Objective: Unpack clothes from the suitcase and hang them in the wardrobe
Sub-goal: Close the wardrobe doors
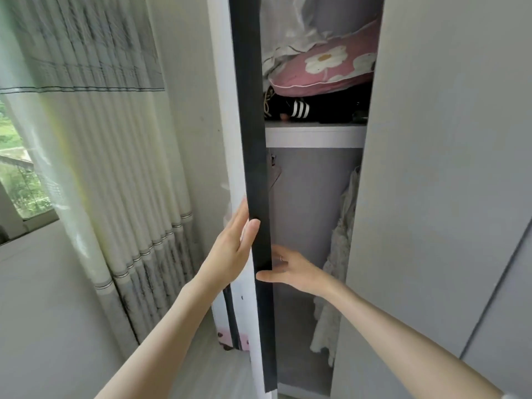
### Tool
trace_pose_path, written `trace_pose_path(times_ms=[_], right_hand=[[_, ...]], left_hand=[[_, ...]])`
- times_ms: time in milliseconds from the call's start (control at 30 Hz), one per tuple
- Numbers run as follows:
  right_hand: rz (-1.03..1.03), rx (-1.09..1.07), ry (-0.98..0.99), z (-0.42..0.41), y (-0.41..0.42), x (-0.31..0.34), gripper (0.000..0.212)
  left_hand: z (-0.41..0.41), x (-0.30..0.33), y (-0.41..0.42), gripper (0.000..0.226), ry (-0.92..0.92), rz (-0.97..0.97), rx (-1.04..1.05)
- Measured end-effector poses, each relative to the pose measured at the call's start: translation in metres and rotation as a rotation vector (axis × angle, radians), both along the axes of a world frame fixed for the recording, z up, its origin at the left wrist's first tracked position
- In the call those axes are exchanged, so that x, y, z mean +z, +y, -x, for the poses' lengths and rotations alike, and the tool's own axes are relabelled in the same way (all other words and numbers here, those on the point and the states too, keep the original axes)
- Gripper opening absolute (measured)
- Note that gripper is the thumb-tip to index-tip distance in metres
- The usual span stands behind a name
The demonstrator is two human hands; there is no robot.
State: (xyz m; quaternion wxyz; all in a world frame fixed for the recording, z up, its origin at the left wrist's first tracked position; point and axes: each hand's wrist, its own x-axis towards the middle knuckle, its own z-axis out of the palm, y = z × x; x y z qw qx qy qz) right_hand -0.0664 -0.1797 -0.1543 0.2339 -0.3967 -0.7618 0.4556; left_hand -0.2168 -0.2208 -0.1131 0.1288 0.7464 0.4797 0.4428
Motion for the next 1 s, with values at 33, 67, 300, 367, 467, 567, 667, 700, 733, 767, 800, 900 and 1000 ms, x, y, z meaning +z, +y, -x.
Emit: trace_pose_path(times_ms=[33,67,300,367,467,567,667,700,733,767,800,900,1000], right_hand=[[-0.023,-0.026,0.004,-0.016,0.003,0.001,0.036],[-0.043,-0.054,-0.003,-0.027,0.005,0.001,0.034],[-0.201,-0.421,-0.029,-0.135,0.057,0.004,0.034],[-0.276,-0.495,-0.068,-0.156,0.077,0.005,0.034],[-0.575,-0.635,-0.295,-0.18,0.11,0.004,0.052],[-0.78,-0.727,-0.544,-0.191,0.135,0.007,0.075],[-0.999,-0.789,-0.708,-0.203,0.162,0.008,0.088],[-1.047,-0.808,-0.748,-0.208,0.174,0.006,0.09],[-1.066,-0.83,-0.77,-0.214,0.181,0.003,0.092],[-1.064,-0.835,-0.796,-0.22,0.186,0.0,0.094],[-1.063,-0.843,-0.819,-0.226,0.193,-0.004,0.096],[-1.109,-0.851,-0.879,-0.237,0.205,-0.014,0.103],[-1.138,-0.863,-0.895,-0.237,0.212,-0.019,0.106]], left_hand=[[-0.016,-0.001,0.011,0.055,0.019,-0.007,-0.025],[-0.026,-0.002,0.019,0.055,0.026,0.003,-0.028],[-0.119,-0.022,0.101,0.054,0.365,0.013,0.104],[-0.138,-0.025,0.123,0.061,0.419,0.03,0.146],[-0.163,-0.028,0.147,0.072,0.446,0.04,0.226],[-0.176,-0.032,0.16,0.074,0.418,0.005,0.289],[-0.184,-0.037,0.18,0.073,0.419,-0.016,0.337],[-0.187,-0.041,0.19,0.073,0.421,-0.033,0.348],[-0.188,-0.043,0.197,0.073,0.423,-0.048,0.357],[-0.188,-0.045,0.203,0.074,0.424,-0.06,0.361],[-0.188,-0.047,0.212,0.076,0.433,-0.072,0.365],[-0.19,-0.055,0.235,0.083,0.447,-0.107,0.371],[-0.195,-0.059,0.25,0.088,0.44,-0.146,0.386]])
